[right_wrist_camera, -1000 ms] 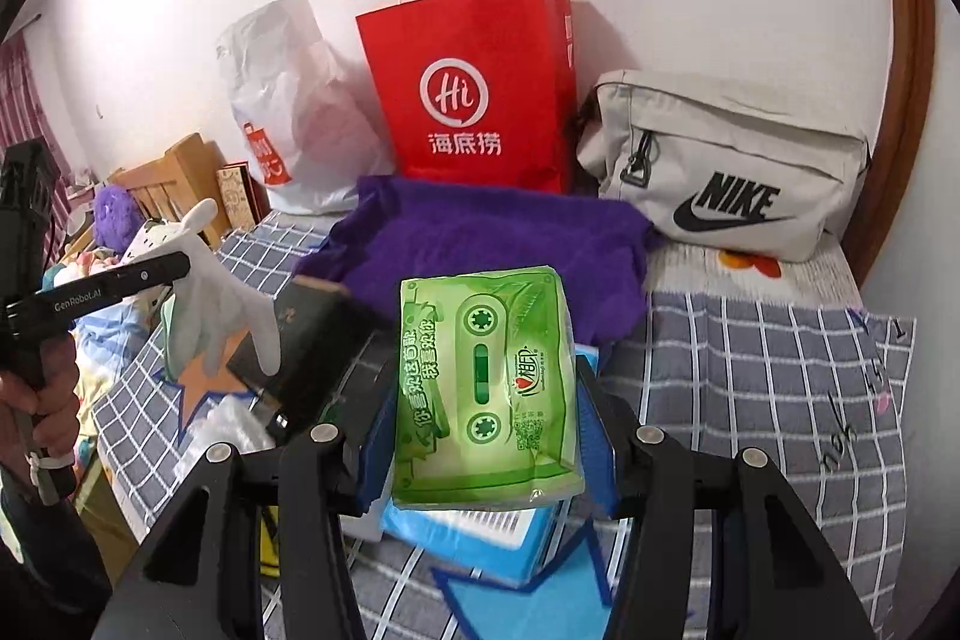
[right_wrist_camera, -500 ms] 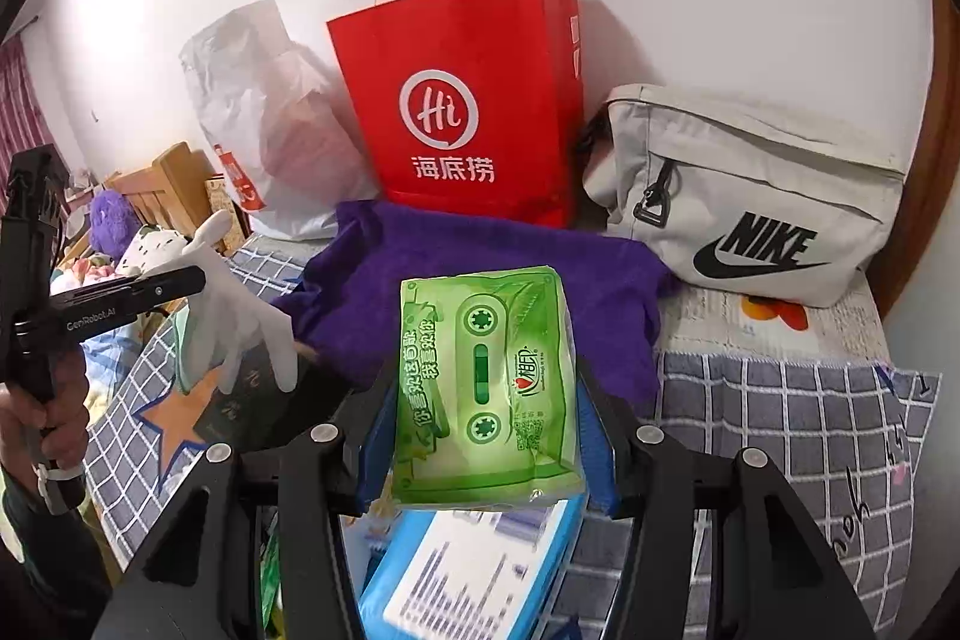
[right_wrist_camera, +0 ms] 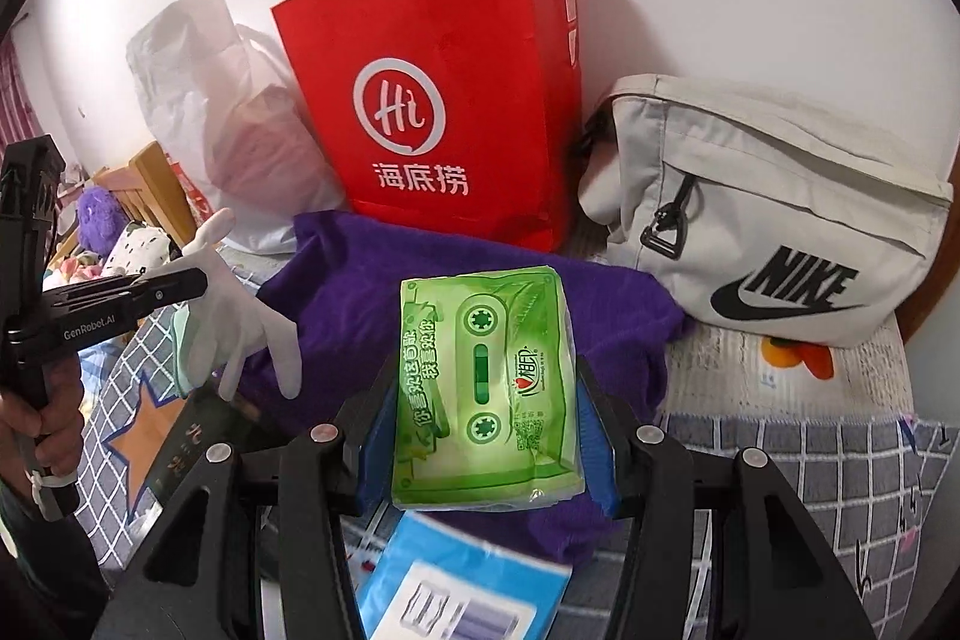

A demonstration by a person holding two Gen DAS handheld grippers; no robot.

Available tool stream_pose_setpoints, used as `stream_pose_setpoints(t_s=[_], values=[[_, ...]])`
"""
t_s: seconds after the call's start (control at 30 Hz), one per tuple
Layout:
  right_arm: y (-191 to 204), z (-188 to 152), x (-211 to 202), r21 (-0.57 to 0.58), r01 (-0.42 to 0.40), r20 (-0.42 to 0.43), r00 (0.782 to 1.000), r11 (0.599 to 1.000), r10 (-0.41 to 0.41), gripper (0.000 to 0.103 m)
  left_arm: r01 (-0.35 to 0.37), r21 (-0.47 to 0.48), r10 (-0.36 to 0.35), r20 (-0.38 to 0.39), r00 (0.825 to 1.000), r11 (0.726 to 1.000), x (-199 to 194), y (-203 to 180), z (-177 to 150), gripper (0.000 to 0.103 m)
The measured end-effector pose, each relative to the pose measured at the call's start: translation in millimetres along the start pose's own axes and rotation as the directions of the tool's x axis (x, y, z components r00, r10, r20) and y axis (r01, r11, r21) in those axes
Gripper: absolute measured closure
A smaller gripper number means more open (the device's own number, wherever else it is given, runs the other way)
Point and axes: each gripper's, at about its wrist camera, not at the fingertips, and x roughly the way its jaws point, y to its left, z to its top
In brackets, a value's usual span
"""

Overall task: Organize soft objects
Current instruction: 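Carry the gloves and wipes pack in both grippers over the purple towel, then lower and open both grippers, dropping gloves and wipes pack onto the purple towel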

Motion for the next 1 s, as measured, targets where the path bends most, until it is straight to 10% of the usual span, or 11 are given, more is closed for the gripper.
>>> stream_pose_setpoints(t_s=[1.0], values=[[-42.4,15.3,124.0,0.024,-0.015,-0.203,0.979,1.000,0.020,0.051,0.089,-0.040,-0.094,-0.143,0.985,0.995,111.2,3.9,28.0,0.092]])
